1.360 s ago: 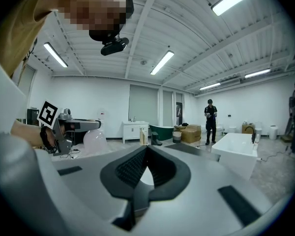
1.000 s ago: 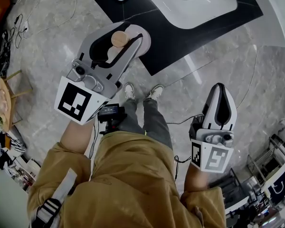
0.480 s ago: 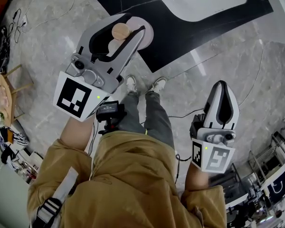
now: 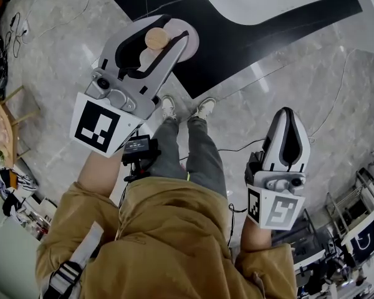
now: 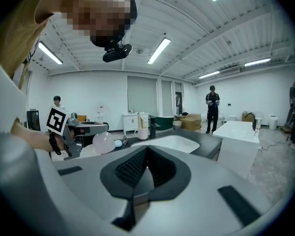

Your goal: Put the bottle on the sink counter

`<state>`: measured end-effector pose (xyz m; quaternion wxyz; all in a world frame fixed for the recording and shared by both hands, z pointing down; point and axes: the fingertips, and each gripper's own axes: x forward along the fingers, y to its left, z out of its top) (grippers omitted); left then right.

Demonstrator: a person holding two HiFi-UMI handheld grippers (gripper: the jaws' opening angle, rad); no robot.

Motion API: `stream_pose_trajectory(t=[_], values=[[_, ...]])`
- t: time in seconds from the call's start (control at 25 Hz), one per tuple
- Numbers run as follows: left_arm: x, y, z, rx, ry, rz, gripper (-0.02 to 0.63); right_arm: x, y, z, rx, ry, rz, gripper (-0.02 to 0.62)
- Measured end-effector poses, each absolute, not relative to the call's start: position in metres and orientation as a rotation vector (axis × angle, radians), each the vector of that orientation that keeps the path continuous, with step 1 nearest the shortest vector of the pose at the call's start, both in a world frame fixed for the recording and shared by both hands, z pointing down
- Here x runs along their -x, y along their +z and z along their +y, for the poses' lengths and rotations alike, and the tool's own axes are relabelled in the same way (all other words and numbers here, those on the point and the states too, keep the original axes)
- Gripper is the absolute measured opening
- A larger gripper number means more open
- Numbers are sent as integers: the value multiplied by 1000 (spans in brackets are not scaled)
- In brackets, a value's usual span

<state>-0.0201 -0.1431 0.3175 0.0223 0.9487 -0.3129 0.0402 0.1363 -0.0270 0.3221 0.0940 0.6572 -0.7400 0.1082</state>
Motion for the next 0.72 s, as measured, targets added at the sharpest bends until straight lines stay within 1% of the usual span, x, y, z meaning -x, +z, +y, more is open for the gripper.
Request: stream_pose_trajectory(t=[0.72], values=[[0, 368, -157, -2967, 218, -953, 126, -142, 340, -37, -1937, 336, -2188, 5]])
